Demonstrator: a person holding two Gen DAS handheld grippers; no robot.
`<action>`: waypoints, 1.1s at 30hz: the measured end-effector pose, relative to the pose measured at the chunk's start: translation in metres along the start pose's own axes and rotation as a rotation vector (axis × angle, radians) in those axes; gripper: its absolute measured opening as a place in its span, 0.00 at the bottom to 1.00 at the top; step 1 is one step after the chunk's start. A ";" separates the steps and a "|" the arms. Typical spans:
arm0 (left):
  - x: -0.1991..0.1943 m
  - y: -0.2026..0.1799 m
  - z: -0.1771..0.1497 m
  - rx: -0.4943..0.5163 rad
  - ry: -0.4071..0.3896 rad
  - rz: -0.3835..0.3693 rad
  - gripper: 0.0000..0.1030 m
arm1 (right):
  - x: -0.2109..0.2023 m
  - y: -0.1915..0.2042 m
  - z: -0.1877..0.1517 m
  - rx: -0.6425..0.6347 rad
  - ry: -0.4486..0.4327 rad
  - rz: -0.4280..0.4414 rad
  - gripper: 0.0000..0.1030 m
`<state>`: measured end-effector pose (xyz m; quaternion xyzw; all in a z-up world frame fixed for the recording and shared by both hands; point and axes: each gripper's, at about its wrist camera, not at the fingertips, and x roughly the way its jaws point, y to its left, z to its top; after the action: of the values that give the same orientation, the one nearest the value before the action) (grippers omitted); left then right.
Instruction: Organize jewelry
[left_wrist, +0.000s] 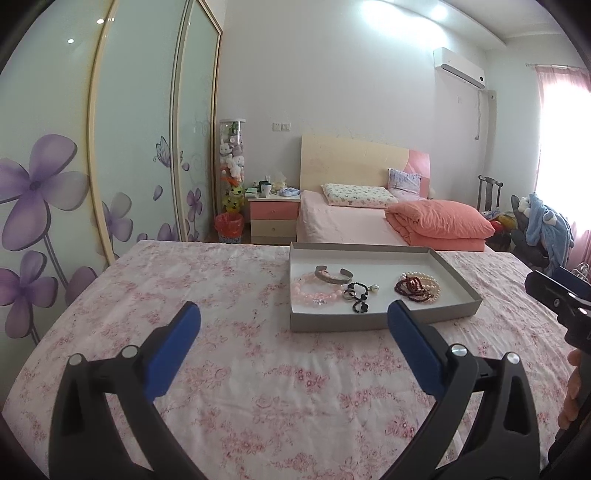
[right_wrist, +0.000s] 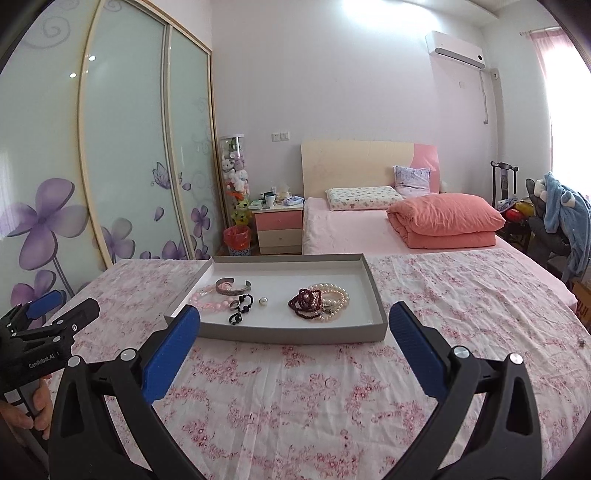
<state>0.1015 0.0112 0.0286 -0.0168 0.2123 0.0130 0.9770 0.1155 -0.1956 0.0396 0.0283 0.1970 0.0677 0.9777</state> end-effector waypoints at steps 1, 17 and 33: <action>-0.002 -0.001 -0.002 0.003 -0.001 0.007 0.96 | -0.002 0.001 -0.002 -0.001 -0.001 -0.005 0.98; -0.028 -0.008 -0.027 0.001 -0.018 0.021 0.96 | -0.011 0.000 -0.026 0.016 0.022 -0.015 0.98; -0.018 -0.015 -0.028 0.010 -0.002 0.001 0.96 | -0.011 -0.004 -0.027 0.022 0.031 -0.003 0.98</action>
<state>0.0737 -0.0054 0.0115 -0.0118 0.2116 0.0124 0.9772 0.0956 -0.1999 0.0186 0.0376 0.2131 0.0643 0.9742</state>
